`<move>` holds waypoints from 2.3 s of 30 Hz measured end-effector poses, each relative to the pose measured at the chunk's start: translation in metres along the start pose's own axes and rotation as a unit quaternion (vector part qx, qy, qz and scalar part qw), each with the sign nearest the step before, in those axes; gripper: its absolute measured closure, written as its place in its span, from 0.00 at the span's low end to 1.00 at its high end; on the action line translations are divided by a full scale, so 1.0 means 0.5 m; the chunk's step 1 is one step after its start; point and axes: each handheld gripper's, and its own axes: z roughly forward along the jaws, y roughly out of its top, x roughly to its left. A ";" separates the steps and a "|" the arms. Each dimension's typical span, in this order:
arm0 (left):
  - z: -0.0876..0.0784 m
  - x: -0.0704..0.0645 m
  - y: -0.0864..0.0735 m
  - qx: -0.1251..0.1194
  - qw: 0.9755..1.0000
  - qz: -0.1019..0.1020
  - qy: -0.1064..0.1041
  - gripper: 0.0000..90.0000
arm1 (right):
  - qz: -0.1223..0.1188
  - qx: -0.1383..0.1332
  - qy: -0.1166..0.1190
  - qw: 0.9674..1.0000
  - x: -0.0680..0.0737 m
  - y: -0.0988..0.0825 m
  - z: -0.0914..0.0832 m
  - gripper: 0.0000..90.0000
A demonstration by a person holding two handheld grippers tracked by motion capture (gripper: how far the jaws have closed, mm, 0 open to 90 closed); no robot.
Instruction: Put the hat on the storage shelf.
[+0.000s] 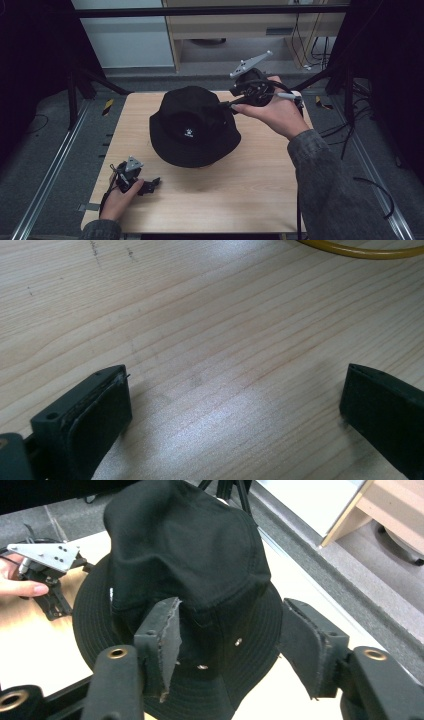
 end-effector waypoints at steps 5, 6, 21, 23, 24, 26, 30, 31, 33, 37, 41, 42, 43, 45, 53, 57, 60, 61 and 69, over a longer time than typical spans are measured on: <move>0.000 0.000 0.000 0.000 1.000 0.000 0.000 0.00 | 0.007 -0.002 -0.006 1.000 -0.005 -0.012 -0.006 0.38; 0.000 0.000 0.000 0.001 1.000 0.000 0.000 0.00 | 0.008 -0.004 -0.007 1.000 -0.006 -0.015 -0.008 0.36; 0.001 -0.001 0.000 -0.003 1.000 -0.002 0.001 0.00 | 0.025 -0.024 -0.034 0.999 -0.021 -0.051 -0.041 0.10; 0.001 -0.001 0.000 -0.003 1.000 -0.002 0.001 0.00 | 0.024 -0.020 -0.041 0.999 -0.024 -0.058 -0.044 0.08; 0.001 -0.001 0.000 -0.003 1.000 -0.002 0.001 0.00 | 0.027 -0.019 -0.042 0.999 -0.028 -0.065 -0.047 0.07; 0.001 -0.001 0.000 -0.004 1.000 -0.002 0.001 0.00 | 0.026 -0.014 -0.052 0.998 -0.032 -0.072 -0.051 0.06; 0.001 -0.001 -0.001 -0.004 1.000 -0.002 0.001 0.00 | 0.033 -0.017 -0.054 0.998 -0.040 -0.086 -0.059 0.06; 0.001 -0.001 0.000 -0.004 1.000 -0.002 0.001 0.00 | 0.033 -0.017 -0.054 0.998 -0.040 -0.086 -0.059 0.06; 0.001 -0.001 0.000 -0.003 1.000 -0.002 0.001 0.00 | 0.038 -0.016 -0.057 0.998 -0.045 -0.097 -0.065 0.06; 0.001 -0.001 0.000 -0.003 1.000 -0.002 0.001 0.00 | 0.044 -0.014 -0.063 0.997 -0.052 -0.113 -0.070 0.06; 0.001 -0.001 0.000 -0.003 1.000 -0.002 0.001 0.00 | 0.053 -0.016 -0.065 0.996 -0.058 -0.127 -0.075 0.06; 0.001 -0.001 -0.001 -0.004 1.000 -0.004 0.001 0.00 | 0.054 -0.017 -0.067 0.996 -0.060 -0.132 -0.076 0.06; 0.001 -0.001 -0.001 -0.003 1.000 -0.004 0.000 0.00 | 0.059 -0.018 -0.068 0.996 -0.065 -0.142 -0.078 0.06; 0.001 -0.001 -0.001 -0.003 1.000 -0.004 0.000 0.00 | 0.061 -0.017 -0.070 0.996 -0.067 -0.148 -0.078 0.06; 0.001 -0.001 -0.001 -0.003 1.000 -0.001 0.001 0.00 | 0.076 -0.020 -0.080 0.994 -0.081 -0.183 -0.086 0.06; 0.000 -0.001 -0.001 -0.002 1.000 0.000 0.002 0.00 | 0.089 -0.023 -0.084 0.992 -0.087 -0.200 -0.090 0.06; 0.000 -0.001 -0.001 -0.002 1.000 0.000 0.002 0.00 | 0.095 -0.022 -0.088 0.991 -0.092 -0.214 -0.092 0.06; 0.000 -0.001 -0.001 -0.002 1.000 -0.001 0.002 0.00 | 0.097 -0.024 -0.090 0.991 -0.094 -0.220 -0.093 0.06; 0.000 -0.001 -0.001 -0.002 1.000 -0.001 0.002 0.00 | 0.117 -0.023 -0.100 0.988 -0.102 -0.265 -0.092 0.08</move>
